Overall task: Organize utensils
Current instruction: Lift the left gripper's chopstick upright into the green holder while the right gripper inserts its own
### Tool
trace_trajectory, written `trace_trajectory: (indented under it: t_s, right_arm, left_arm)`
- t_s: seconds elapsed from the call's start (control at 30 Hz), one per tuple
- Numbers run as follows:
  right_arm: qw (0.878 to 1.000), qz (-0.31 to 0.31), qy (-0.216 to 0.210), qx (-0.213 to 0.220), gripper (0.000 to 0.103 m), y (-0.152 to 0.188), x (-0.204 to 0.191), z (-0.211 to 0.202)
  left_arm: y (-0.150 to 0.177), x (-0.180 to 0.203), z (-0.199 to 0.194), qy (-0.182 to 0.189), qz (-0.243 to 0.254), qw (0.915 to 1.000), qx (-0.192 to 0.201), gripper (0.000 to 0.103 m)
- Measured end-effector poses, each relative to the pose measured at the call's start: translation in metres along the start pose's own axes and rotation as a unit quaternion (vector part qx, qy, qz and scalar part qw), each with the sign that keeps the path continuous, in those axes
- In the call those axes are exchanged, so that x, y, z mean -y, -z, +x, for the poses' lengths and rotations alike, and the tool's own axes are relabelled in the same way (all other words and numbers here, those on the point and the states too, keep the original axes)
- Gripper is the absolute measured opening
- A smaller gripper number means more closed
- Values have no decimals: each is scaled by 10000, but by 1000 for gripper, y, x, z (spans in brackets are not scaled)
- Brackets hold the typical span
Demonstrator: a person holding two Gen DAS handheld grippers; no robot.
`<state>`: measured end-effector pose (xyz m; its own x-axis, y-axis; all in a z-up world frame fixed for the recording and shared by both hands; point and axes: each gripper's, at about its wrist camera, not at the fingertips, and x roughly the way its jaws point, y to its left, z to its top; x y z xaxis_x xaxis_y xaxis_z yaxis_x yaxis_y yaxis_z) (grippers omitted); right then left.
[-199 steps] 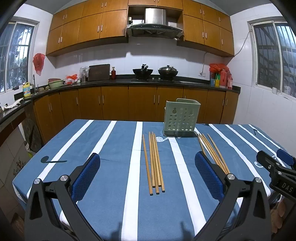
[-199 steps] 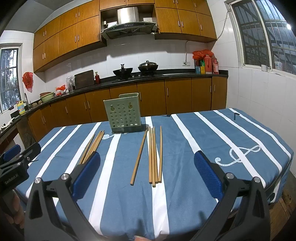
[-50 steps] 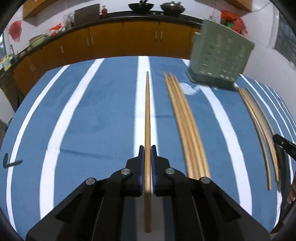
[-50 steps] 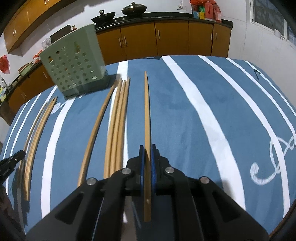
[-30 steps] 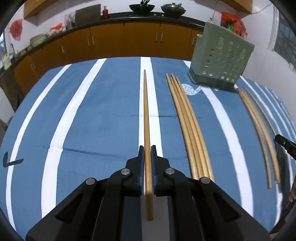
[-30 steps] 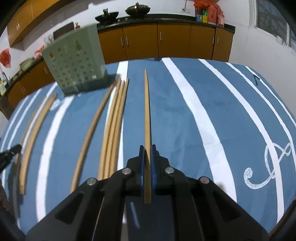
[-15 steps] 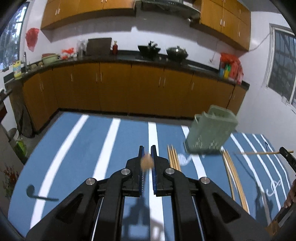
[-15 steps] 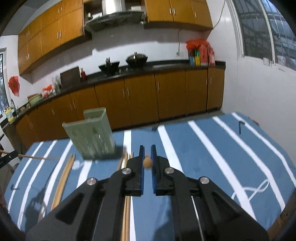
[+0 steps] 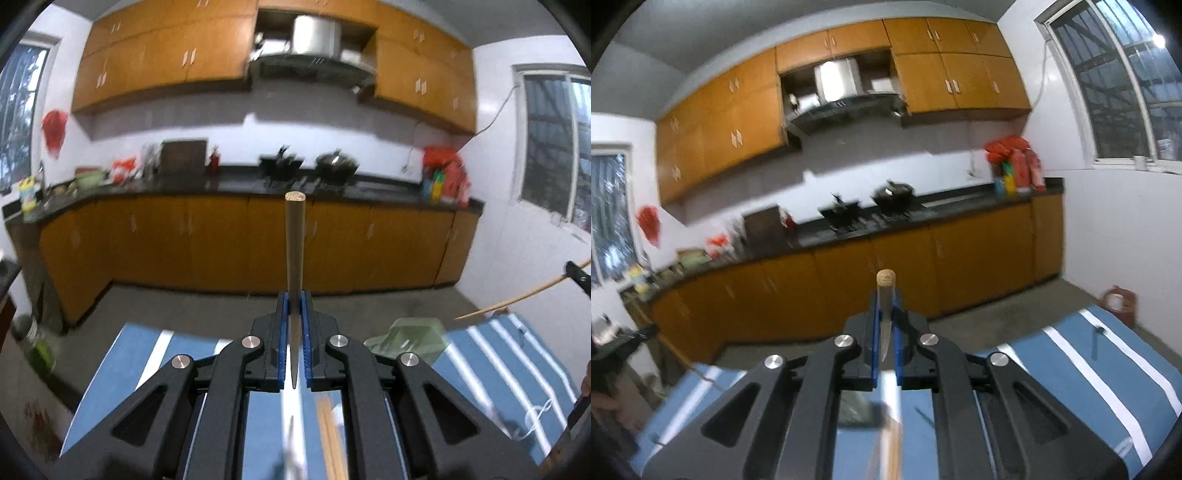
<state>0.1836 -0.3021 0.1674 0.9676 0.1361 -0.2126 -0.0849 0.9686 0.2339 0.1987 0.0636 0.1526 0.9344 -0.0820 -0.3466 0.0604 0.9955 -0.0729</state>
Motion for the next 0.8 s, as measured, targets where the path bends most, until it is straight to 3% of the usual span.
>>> trace_trajectory:
  t_s: [0.17, 0.27, 0.47, 0.8]
  right_arm:
    - [9988, -136, -432, -199, 7, -15, -19, 9]
    - [9973, -180, -565, -434, 7, -12, -26, 20]
    - [9927, -289, -446, -1078, 7, -5, -34, 62]
    - [9826, -178, -315, -1823, 8, 28, -35, 134]
  left_arm:
    - [-27, 31, -1, 370, 32, 9984, 422, 7]
    - [-27, 46, 9, 541, 42, 9974, 483, 7]
    - [-12, 67, 49, 878, -69, 9961, 77, 7]
    - [25, 69, 101, 927, -313, 9931, -646, 7]
